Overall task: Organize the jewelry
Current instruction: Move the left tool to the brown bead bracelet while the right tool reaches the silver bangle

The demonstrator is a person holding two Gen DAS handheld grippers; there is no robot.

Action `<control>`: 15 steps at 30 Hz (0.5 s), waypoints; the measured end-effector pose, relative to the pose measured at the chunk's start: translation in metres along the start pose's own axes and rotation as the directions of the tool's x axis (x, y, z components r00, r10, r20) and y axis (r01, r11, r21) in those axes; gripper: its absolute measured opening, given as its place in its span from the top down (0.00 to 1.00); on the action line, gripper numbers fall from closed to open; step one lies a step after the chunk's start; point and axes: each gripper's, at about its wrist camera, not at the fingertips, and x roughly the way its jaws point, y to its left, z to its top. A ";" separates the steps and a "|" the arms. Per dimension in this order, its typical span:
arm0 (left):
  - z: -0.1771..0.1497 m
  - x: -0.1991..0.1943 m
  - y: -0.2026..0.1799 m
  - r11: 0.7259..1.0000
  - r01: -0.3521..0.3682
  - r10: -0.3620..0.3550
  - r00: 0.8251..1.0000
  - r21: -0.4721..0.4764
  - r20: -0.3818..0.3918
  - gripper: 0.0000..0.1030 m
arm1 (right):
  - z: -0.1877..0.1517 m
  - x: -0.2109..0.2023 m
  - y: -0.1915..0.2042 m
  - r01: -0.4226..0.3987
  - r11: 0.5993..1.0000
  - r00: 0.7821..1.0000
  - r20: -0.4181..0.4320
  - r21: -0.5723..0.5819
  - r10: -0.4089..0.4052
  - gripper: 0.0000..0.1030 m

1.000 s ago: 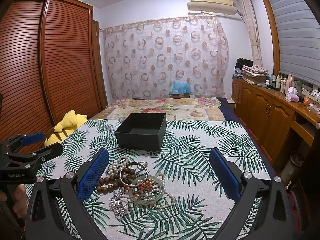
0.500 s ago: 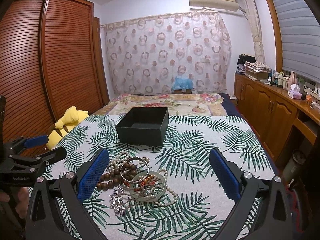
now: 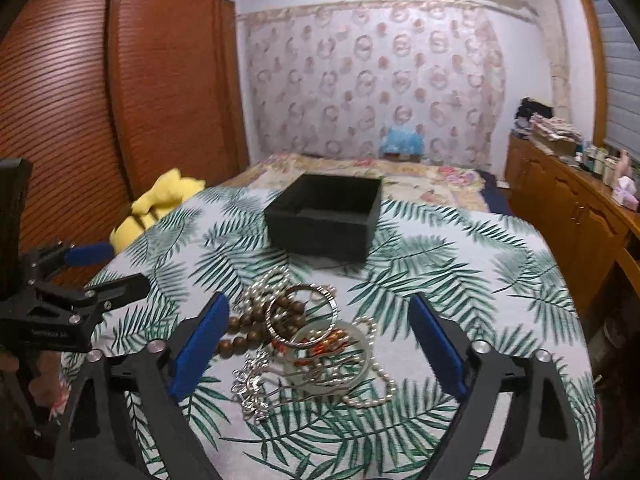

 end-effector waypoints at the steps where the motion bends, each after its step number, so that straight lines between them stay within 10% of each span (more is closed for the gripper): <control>1: -0.001 0.001 0.001 1.000 -0.002 0.002 1.000 0.000 -0.004 0.07 | -0.001 0.003 0.002 -0.007 1.000 1.000 -0.009 -0.005 0.007 0.16; 15: -0.013 0.024 0.014 1.000 0.029 -0.029 0.996 0.001 -0.085 0.07 | 0.000 0.067 0.013 -0.122 0.986 0.973 -0.212 -0.112 0.096 0.25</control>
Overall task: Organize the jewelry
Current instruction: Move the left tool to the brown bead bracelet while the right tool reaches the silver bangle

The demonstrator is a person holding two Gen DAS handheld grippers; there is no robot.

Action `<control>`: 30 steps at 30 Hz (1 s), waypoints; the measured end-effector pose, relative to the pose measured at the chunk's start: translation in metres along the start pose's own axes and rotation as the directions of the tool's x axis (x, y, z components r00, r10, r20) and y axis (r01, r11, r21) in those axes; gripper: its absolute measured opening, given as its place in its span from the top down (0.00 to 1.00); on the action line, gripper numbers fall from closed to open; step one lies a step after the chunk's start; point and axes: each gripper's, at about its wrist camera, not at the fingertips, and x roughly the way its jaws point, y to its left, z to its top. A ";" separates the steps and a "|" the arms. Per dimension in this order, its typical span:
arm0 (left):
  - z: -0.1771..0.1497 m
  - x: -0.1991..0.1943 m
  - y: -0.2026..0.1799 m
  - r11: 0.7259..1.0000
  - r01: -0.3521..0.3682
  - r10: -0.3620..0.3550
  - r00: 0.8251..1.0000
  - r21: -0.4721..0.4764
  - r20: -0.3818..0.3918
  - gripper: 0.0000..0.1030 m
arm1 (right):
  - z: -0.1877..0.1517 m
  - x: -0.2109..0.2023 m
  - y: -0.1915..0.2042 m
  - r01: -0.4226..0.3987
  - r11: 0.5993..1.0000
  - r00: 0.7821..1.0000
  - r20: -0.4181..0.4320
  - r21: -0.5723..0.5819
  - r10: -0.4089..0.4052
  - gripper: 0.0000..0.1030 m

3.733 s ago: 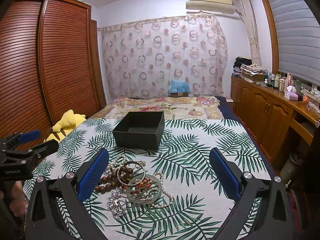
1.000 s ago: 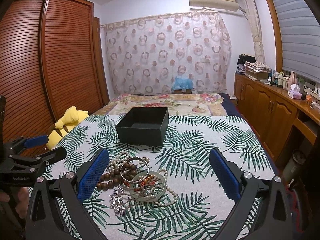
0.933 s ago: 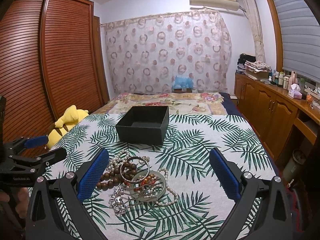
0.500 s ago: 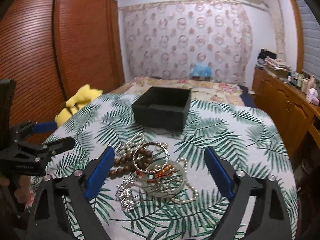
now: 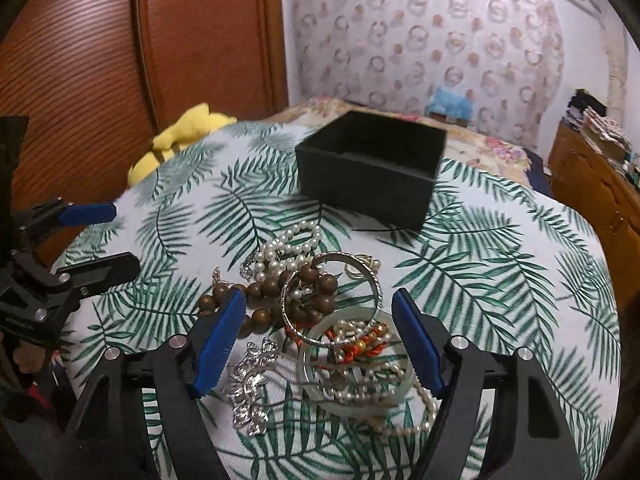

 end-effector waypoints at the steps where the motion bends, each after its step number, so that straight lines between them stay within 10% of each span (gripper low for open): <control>1: -0.001 0.003 0.001 1.000 0.004 -0.004 1.000 0.001 -0.007 0.07 | 0.001 0.005 0.000 0.001 1.000 1.000 -0.016 -0.012 -0.001 0.25; 10: -0.006 0.023 -0.001 0.996 0.091 -0.090 0.994 0.017 -0.056 0.09 | 0.005 0.025 -0.007 0.004 0.999 0.997 -0.076 -0.041 -0.007 0.39; 21: -0.002 0.042 -0.026 0.982 0.187 -0.182 0.977 0.035 -0.115 0.68 | 0.003 -0.005 -0.015 -0.012 1.000 1.000 0.004 -0.024 0.012 0.39; 30: 0.004 0.052 -0.038 0.980 0.192 -0.184 0.973 0.045 -0.142 0.80 | 0.000 -0.017 -0.017 -0.001 1.000 1.000 0.028 -0.019 0.002 0.39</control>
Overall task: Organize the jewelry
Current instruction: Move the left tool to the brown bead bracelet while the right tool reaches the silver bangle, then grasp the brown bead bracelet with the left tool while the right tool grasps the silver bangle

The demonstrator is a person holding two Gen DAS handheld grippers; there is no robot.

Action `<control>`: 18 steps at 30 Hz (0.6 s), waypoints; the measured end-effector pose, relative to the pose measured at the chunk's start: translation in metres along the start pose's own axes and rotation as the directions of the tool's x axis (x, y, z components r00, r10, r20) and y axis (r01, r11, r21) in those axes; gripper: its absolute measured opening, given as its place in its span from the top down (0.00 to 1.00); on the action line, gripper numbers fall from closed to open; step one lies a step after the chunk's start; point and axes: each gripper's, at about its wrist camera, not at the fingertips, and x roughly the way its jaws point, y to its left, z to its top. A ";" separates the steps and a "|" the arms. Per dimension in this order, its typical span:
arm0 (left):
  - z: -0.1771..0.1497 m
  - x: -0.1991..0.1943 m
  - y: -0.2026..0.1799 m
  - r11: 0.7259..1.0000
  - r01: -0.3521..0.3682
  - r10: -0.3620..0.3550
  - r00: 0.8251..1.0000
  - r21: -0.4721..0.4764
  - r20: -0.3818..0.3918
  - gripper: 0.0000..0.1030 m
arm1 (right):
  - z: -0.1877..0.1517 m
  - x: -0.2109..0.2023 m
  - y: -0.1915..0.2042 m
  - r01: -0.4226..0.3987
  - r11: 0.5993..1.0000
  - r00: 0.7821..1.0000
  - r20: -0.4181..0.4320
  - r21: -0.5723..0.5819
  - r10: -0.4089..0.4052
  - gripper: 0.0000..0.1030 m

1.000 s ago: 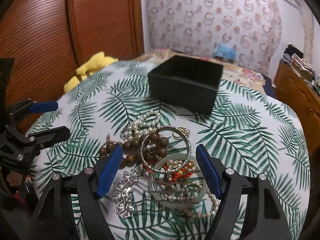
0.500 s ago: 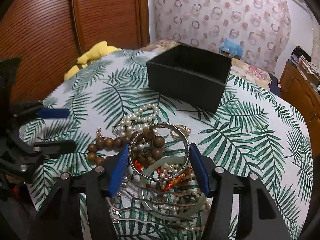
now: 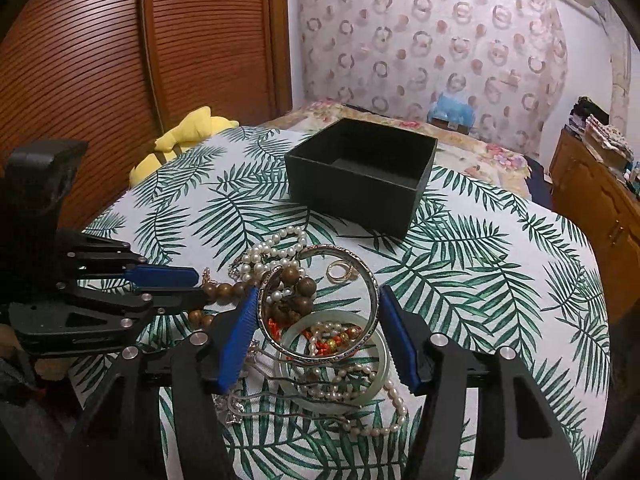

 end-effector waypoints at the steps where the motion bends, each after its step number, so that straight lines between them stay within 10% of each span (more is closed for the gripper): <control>1: 0.001 0.002 0.000 1.000 -0.001 0.001 1.000 0.001 -0.005 0.80 | 0.000 0.000 0.000 0.001 1.000 1.000 0.001 0.001 -0.001 0.39; 18: 0.010 -0.021 -0.015 0.998 0.009 -0.015 0.997 0.069 0.081 0.88 | -0.003 -0.007 -0.007 0.019 1.000 1.000 0.009 0.015 -0.020 0.39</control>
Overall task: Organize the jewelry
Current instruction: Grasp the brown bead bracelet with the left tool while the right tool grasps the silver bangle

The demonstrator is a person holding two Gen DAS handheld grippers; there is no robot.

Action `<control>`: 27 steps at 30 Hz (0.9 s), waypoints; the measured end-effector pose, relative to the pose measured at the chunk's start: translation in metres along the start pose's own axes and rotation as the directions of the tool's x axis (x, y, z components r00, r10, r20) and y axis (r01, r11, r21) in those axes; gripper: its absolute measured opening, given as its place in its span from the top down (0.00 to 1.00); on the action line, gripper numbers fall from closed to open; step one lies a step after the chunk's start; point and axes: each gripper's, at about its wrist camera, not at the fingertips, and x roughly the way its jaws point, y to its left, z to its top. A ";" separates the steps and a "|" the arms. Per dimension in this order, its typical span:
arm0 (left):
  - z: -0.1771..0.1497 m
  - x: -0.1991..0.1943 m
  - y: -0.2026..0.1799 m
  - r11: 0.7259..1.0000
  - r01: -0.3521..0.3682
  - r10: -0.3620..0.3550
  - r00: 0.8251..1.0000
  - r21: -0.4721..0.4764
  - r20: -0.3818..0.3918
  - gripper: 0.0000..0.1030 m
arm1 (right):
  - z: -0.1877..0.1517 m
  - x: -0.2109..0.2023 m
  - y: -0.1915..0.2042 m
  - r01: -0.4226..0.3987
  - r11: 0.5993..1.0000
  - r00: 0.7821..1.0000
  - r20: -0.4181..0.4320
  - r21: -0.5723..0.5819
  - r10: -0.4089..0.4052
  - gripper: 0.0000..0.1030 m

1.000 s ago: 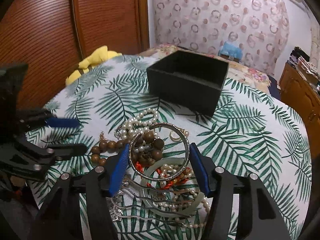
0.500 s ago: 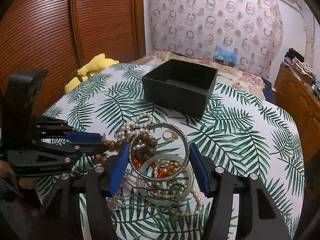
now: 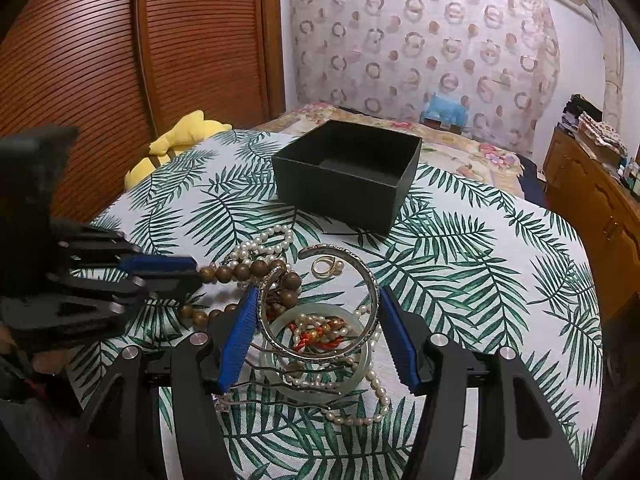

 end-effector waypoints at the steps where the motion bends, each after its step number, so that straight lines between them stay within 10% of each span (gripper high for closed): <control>1: 0.003 -0.008 -0.002 1.000 0.006 -0.006 1.000 0.006 0.020 0.88 | 0.001 -0.001 0.000 0.000 1.000 1.000 0.001 -0.002 0.000 0.39; 27: 0.095 -0.052 0.009 0.998 -0.015 0.003 0.977 0.056 0.212 0.88 | 0.062 0.017 -0.026 0.023 0.999 0.998 0.054 -0.050 -0.020 0.39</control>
